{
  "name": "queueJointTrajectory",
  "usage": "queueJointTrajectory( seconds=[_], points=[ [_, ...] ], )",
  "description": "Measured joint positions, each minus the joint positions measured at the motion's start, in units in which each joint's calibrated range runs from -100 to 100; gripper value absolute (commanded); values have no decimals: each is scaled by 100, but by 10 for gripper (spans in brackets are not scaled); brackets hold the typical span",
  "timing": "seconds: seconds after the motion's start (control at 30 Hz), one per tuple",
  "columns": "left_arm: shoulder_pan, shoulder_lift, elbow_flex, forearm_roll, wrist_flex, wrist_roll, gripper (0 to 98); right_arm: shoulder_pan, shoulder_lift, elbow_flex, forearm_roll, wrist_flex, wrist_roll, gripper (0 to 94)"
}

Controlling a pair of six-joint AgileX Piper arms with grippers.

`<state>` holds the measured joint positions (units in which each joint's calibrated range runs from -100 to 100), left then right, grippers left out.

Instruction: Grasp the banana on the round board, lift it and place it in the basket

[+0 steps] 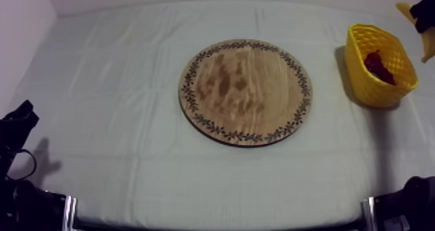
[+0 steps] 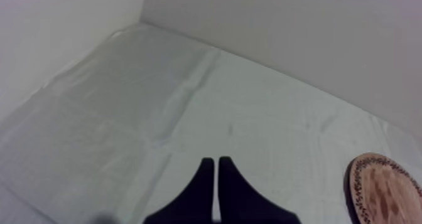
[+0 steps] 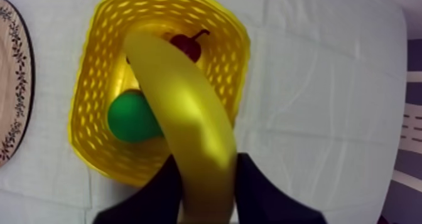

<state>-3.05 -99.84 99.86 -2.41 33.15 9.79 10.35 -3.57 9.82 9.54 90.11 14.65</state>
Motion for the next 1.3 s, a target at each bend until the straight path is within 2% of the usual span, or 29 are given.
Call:
queueJointTrajectory(
  seconds=[0.47,0.8,0.9,1.1,1.3],
  points=[
    [0,0,0,0,0,0,1,-99,1453,-305,-11,-444,-365,183],
    [0,0,0,0,0,0,1,-125,2487,-327,65,-990,-625,250],
    [0,0,0,0,0,0,1,-125,2688,-320,80,-1095,-680,346],
    [0,0,0,0,0,0,1,-133,2766,-312,109,-1245,-667,611],
    [0,0,0,0,0,0,1,-162,2541,-193,122,-1309,-635,740]
  ],
)
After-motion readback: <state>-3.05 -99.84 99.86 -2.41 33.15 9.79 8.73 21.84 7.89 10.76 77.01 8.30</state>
